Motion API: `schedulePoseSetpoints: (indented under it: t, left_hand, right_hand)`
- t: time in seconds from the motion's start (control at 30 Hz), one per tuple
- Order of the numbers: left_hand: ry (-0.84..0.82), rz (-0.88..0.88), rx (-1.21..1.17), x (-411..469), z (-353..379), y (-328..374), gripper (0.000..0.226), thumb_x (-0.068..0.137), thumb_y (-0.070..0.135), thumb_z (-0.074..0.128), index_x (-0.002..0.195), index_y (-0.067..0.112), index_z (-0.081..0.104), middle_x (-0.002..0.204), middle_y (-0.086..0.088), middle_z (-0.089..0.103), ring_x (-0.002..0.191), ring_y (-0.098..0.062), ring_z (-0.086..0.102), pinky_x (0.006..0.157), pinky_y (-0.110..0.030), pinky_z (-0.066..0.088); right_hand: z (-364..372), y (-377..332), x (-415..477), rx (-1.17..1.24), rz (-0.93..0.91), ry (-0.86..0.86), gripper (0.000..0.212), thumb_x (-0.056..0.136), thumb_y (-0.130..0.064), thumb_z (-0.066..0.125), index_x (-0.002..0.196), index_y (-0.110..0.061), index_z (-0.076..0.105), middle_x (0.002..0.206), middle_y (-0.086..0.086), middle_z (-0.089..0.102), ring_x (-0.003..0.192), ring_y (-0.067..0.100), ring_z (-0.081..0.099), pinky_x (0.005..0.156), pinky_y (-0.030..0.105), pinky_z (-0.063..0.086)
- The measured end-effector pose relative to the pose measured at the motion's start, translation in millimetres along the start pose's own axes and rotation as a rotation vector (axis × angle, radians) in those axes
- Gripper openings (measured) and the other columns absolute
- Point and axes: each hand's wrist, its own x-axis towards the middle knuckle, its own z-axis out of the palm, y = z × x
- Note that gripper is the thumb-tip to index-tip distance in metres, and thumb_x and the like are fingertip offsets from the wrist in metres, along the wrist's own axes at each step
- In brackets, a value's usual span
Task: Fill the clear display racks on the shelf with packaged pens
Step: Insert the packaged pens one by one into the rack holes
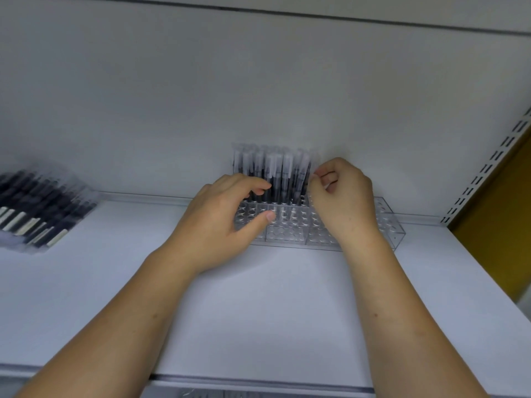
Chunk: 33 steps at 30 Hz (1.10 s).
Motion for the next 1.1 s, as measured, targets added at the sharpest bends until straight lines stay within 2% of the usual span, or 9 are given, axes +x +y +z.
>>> schedulePoseSetpoints:
  t: [0.1, 0.37, 0.5, 0.63, 0.7, 0.8, 0.97, 1.1]
  left_hand:
    - [0.024, -0.009, 0.026, 2, -1, 4, 0.041, 0.097, 0.054, 0.059, 0.132, 0.033, 0.059, 0.119, 0.020, 0.060, 0.111, -0.004, 0.056, 0.097, -0.044, 0.048]
    - [0.052, -0.013, 0.143, 15, -36, 12, 0.038, 0.097, 0.054, 0.061, 0.128, 0.033, 0.060, 0.118, 0.017, 0.064, 0.110, -0.009, 0.058, 0.094, -0.041, 0.048]
    - [0.119, -0.086, 0.168, -1, -73, 1, 0.038, 0.093, 0.058, 0.057, 0.123, 0.036, 0.061, 0.111, 0.018, 0.063, 0.099, -0.008, 0.059, 0.089, -0.040, 0.050]
    - [0.112, -0.190, 0.250, -35, -110, -23, 0.035, 0.094, 0.053, 0.063, 0.124, 0.035, 0.060, 0.110, 0.018, 0.062, 0.097, -0.010, 0.059, 0.084, -0.039, 0.052]
    - [0.107, -0.260, 0.307, -55, -128, -38, 0.038, 0.093, 0.053, 0.065, 0.126, 0.034, 0.059, 0.113, 0.016, 0.062, 0.100, -0.013, 0.060, 0.084, -0.039, 0.052]
    - [0.078, -0.384, 0.368, -82, -149, -58, 0.047, 0.092, 0.052, 0.069, 0.131, 0.028, 0.058, 0.120, 0.008, 0.063, 0.111, -0.019, 0.060, 0.092, -0.040, 0.051]
    - [-0.027, -0.620, 0.500, -105, -174, -92, 0.059, 0.091, 0.047, 0.071, 0.139, 0.017, 0.055, 0.134, -0.009, 0.054, 0.129, -0.031, 0.046, 0.105, -0.044, 0.045]
    - [-0.069, -0.716, 0.600, -100, -184, -122, 0.059, 0.089, 0.049, 0.073, 0.132, 0.012, 0.057, 0.137, -0.014, 0.052, 0.132, -0.035, 0.043, 0.106, -0.044, 0.043]
  right_hand:
    - [-1, -8, -4, 0.066, -0.034, 0.015, 0.004, 0.091, -0.021, 0.066, 0.090, -0.024, 0.067, 0.072, -0.012, 0.063, 0.064, 0.007, 0.059, 0.068, 0.035, 0.056]
    - [-4, -44, -7, 0.036, -0.164, -0.143, 0.004, 0.088, -0.022, 0.065, 0.087, -0.027, 0.065, 0.067, -0.014, 0.061, 0.062, 0.009, 0.059, 0.068, 0.040, 0.058]
    - [-2, -74, -10, -0.030, -0.249, -0.252, 0.003, 0.088, -0.026, 0.065, 0.088, -0.029, 0.064, 0.072, -0.014, 0.064, 0.067, 0.012, 0.062, 0.070, 0.039, 0.058]
    - [22, -111, -27, -0.027, -0.324, -0.335, 0.001, 0.089, -0.028, 0.065, 0.089, -0.028, 0.064, 0.073, -0.014, 0.066, 0.070, 0.012, 0.062, 0.072, 0.037, 0.057]
    - [44, -128, -38, -0.028, -0.359, -0.381, 0.002, 0.089, -0.030, 0.064, 0.089, -0.028, 0.064, 0.076, -0.013, 0.067, 0.072, 0.014, 0.063, 0.073, 0.037, 0.057]
    - [83, -151, -56, -0.024, -0.400, -0.431, 0.002, 0.088, -0.031, 0.063, 0.088, -0.029, 0.063, 0.077, -0.012, 0.068, 0.069, 0.011, 0.060, 0.070, 0.034, 0.056]
    - [137, -180, -81, 0.005, -0.399, -0.518, 0.002, 0.088, -0.032, 0.063, 0.088, -0.029, 0.062, 0.079, -0.013, 0.069, 0.064, 0.003, 0.055, 0.065, 0.028, 0.049]
    - [155, -189, -90, 0.023, -0.410, -0.556, 0.002, 0.088, -0.033, 0.062, 0.086, -0.032, 0.061, 0.079, -0.016, 0.068, 0.064, -0.001, 0.055, 0.063, 0.027, 0.047]
